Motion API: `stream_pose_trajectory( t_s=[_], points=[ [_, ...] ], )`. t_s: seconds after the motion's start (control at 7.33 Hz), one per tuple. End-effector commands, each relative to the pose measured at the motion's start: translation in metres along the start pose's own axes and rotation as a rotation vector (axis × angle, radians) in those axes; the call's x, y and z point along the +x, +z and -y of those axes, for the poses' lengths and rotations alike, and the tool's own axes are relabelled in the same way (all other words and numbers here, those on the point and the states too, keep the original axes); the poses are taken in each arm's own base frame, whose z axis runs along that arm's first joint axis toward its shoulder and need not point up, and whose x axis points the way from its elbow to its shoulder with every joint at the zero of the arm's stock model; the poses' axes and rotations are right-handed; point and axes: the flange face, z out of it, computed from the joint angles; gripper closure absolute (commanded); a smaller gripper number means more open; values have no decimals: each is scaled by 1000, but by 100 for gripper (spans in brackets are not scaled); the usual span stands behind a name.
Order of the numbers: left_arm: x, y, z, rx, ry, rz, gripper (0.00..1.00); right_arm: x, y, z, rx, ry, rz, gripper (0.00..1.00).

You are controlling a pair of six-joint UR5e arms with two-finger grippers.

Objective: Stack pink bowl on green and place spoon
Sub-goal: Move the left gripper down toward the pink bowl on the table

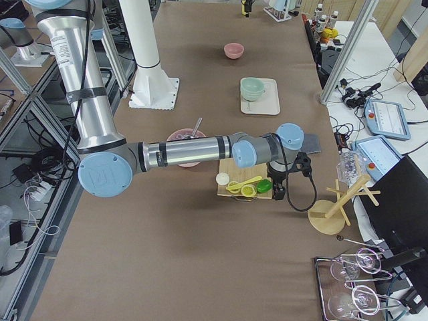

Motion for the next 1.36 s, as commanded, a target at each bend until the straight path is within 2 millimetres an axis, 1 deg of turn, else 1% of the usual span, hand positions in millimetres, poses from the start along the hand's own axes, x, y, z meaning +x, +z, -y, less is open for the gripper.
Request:
stream_pose_trajectory(
  t_s=[0.0,0.14,0.27,0.41,0.55,0.68,0.82,0.95,1.09,1.23],
  points=[
    [15,4,3,-6,13,-9,3,1,6,-6,26,-31,8,0],
    [26,3,17,3,29,-17,3,3,8,-9,25,-33,10,0],
    [43,7,21,3,-2,-32,3,-2,11,-10,43,-62,18,0],
    [103,26,17,-19,-7,-70,2,0,22,-21,61,-98,36,0],
    [152,35,13,-7,-60,-67,2,-10,37,-20,46,-122,44,0],
    [192,46,0,-6,-47,-71,2,-22,41,-17,41,-119,50,0],
    [206,57,-8,-33,-27,-81,3,-36,46,-16,33,-46,56,0],
    [219,75,-18,-67,-7,-83,5,-49,45,-8,36,-8,62,0],
    [224,93,-29,-107,4,-80,11,-56,46,-5,34,-11,67,0],
    [224,103,-34,-128,1,-75,15,-58,50,-4,27,-12,67,0]
  ],
)
